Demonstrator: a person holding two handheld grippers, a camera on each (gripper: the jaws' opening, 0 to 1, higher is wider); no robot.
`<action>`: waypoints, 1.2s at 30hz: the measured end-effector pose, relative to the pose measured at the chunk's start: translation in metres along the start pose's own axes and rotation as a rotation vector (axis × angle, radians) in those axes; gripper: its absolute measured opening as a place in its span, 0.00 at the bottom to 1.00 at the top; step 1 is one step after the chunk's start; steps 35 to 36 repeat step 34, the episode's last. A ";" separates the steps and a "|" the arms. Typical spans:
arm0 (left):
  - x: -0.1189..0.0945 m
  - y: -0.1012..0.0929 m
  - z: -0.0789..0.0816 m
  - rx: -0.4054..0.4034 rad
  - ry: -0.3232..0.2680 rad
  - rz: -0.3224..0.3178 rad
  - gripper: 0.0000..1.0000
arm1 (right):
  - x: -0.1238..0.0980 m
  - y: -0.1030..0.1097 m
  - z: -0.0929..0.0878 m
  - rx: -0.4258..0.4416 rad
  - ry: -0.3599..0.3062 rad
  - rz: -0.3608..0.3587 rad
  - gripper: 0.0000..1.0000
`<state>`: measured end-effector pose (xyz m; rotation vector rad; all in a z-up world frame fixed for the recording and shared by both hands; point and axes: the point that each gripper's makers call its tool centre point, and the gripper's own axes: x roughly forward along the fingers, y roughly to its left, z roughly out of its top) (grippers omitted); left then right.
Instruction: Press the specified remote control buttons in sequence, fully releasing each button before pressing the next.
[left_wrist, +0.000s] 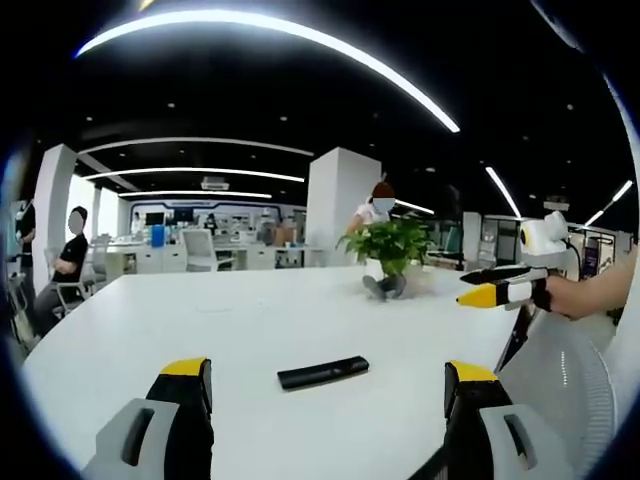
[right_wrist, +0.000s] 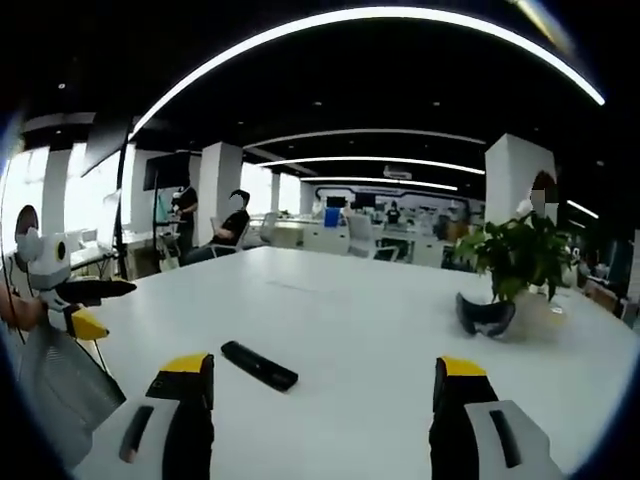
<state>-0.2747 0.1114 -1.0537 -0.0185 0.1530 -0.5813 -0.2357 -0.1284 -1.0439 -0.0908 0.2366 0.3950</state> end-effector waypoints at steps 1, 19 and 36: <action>0.000 -0.002 0.001 0.000 -0.005 -0.009 1.00 | 0.000 0.000 0.000 0.000 -0.001 -0.002 0.93; -0.002 -0.007 -0.006 0.045 0.024 -0.018 1.00 | -0.007 0.006 0.001 -0.071 -0.020 -0.042 0.89; 0.000 -0.002 -0.006 0.048 0.018 0.018 0.97 | 0.006 -0.013 -0.056 -0.121 0.245 -0.062 0.87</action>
